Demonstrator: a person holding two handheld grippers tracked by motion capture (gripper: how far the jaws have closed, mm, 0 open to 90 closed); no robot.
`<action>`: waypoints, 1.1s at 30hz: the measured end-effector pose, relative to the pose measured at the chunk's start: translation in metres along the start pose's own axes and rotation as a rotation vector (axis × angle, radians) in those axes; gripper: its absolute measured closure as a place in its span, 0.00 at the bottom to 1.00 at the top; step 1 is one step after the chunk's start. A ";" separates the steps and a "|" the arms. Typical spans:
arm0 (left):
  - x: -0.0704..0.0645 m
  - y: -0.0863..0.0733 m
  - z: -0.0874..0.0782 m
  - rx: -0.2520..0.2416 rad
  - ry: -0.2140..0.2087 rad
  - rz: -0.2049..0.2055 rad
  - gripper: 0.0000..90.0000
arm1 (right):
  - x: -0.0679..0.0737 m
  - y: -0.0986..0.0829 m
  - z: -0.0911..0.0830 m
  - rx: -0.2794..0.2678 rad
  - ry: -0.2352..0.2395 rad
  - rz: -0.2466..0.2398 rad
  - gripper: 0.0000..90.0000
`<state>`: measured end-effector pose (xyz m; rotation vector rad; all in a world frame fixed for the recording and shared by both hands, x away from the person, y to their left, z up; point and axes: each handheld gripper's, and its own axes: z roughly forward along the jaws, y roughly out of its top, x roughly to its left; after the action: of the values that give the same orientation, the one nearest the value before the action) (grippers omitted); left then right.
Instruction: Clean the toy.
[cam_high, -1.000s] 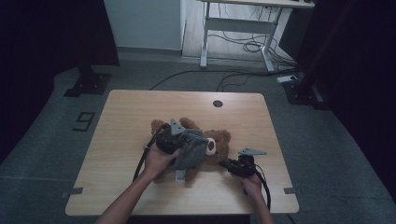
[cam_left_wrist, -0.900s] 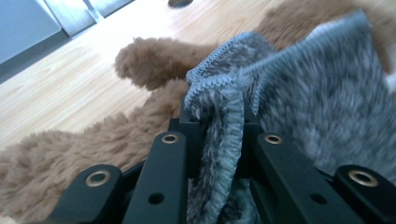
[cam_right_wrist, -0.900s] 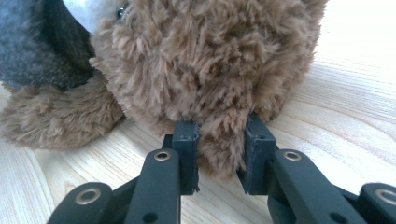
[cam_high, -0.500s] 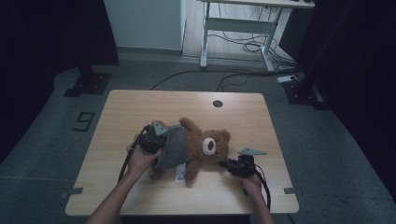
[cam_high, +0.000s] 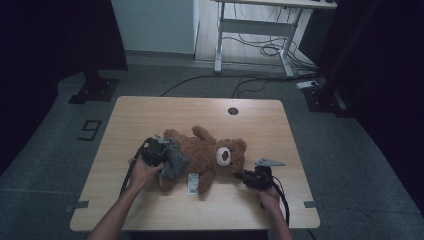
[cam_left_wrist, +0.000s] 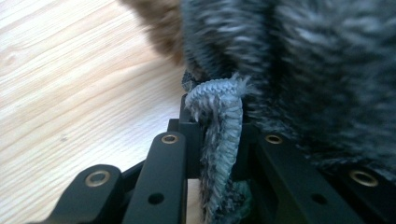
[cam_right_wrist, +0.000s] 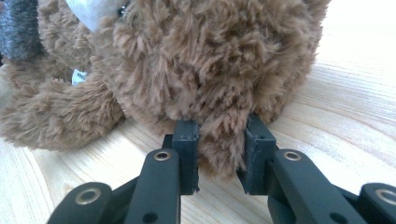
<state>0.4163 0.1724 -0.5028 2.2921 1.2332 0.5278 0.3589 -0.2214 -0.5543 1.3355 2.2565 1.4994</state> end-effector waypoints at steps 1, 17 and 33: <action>0.001 0.002 -0.004 -0.015 0.004 -0.004 0.88 | 0.000 0.000 0.001 -0.001 -0.003 -0.001 0.80; -0.041 0.087 -0.030 -0.260 -0.099 -0.012 0.88 | 0.000 0.011 0.016 -0.024 -0.069 0.022 0.79; -0.062 0.057 -0.019 -0.243 -0.088 0.053 0.89 | 0.003 0.011 0.016 0.024 -0.098 -0.047 0.63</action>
<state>0.4115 0.0969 -0.4610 2.1244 1.0099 0.5572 0.3723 -0.2071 -0.5532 1.3221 2.2366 1.3650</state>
